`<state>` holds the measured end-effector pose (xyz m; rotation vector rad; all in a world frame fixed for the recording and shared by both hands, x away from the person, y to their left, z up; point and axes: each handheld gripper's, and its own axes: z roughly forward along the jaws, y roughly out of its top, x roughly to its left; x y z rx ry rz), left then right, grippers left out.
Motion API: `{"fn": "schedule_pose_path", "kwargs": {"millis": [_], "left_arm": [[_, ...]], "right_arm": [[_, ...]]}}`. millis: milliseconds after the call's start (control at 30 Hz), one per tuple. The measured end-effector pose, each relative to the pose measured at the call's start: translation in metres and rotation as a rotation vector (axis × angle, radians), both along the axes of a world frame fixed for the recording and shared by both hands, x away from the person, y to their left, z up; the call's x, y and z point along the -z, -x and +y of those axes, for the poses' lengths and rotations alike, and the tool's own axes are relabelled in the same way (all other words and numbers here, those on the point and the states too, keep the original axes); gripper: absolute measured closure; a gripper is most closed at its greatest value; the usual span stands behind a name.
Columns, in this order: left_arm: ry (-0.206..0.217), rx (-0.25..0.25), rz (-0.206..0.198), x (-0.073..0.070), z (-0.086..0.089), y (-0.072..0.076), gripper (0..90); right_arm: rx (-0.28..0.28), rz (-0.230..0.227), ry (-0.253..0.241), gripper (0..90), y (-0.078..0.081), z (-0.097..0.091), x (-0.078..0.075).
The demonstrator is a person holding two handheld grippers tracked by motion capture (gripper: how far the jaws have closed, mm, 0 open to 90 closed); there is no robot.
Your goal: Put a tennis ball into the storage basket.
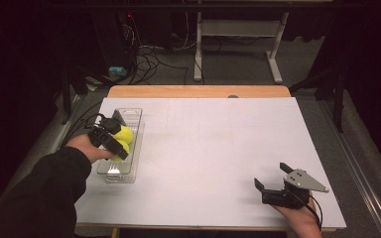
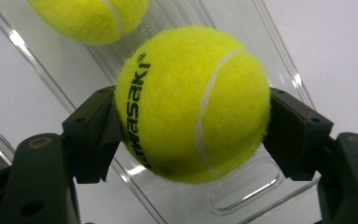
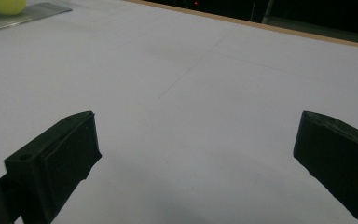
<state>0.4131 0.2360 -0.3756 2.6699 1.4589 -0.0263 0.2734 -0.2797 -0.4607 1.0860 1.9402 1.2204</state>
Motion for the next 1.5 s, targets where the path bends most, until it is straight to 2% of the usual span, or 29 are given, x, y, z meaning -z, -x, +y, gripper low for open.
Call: {"fn": "schedule_pose_path", "kwargs": {"millis": [200,267,333,400,500,633,1200,1367,1467,1500], "left_arm": [[0.000,0.007,0.004,0.007,-0.001,-0.001,25.8],[0.017,0.018,-0.017,0.000,-0.001,0.000,22.8],[0.042,0.030,-0.043,-0.010,-0.001,0.001,10.1],[0.036,0.046,-0.066,-0.019,-0.004,0.003,0.6],[0.037,0.056,-0.090,-0.028,-0.011,0.006,0.5],[0.050,0.085,-0.099,-0.030,-0.027,0.008,0.5],[0.068,0.226,-0.078,-0.009,-0.109,0.016,0.5],[0.087,0.252,-0.072,0.005,-0.126,0.022,0.5],[0.073,0.264,-0.109,0.018,-0.134,0.026,0.5],[0.090,0.265,-0.101,0.023,-0.137,0.028,0.5]], "right_arm": [[-0.004,-0.001,0.001,0.4,0.000,0.001,0.000],[-0.004,-0.002,0.001,0.3,0.000,0.001,0.000],[-0.004,-0.001,0.000,0.4,0.001,0.001,0.000],[-0.004,-0.001,-0.001,0.4,0.001,0.002,-0.001],[-0.004,-0.002,-0.001,0.4,0.001,0.002,-0.001],[-0.001,-0.002,-0.003,0.3,0.001,0.001,-0.001],[-0.006,-0.002,-0.003,0.3,0.001,0.001,0.000],[-0.008,-0.003,-0.002,0.3,0.001,0.002,0.000],[-0.009,-0.001,-0.002,0.3,0.001,0.002,0.000],[-0.009,0.001,-0.002,0.3,0.001,0.002,0.000]]}}
